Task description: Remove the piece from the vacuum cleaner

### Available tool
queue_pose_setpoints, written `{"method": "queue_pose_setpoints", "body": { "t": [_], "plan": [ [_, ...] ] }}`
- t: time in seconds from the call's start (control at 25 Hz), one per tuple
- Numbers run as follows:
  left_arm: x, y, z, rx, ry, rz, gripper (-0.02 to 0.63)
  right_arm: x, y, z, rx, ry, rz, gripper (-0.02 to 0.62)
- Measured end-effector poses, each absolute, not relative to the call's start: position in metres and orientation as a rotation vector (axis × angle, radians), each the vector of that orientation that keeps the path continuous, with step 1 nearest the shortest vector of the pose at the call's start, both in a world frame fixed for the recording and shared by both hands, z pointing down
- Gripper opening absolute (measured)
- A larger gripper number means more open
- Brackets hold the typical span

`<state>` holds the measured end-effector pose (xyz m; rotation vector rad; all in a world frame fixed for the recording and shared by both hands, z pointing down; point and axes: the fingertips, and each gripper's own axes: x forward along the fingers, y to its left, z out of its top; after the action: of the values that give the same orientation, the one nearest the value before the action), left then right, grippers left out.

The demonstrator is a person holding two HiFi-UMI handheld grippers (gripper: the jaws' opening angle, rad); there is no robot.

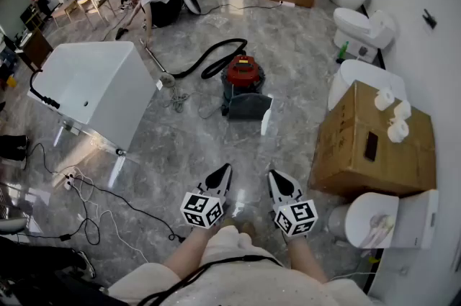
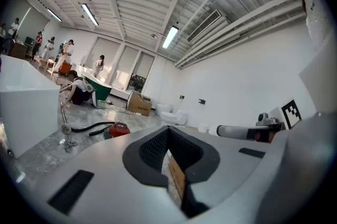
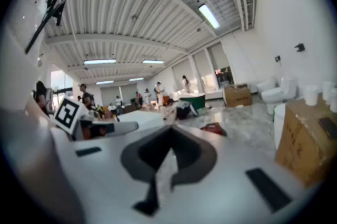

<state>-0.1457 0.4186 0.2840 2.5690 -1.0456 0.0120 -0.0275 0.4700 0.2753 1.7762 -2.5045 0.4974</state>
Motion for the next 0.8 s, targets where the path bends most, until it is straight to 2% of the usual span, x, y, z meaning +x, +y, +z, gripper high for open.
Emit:
{"method": "queue_pose_setpoints", "body": {
  "t": [0.52,0.8],
  "plan": [
    [-0.137,0.417,0.298,2.519,-1.052,0.004,0.020,-0.023,0.462,0.289,1.708,-2.489,0.520,0.012],
    [-0.116,0.374,0.321,2.506,-1.002,0.028,0.020,-0.008,0.418,0.314,1.690,-2.470,0.576,0.012]
  ]
}}
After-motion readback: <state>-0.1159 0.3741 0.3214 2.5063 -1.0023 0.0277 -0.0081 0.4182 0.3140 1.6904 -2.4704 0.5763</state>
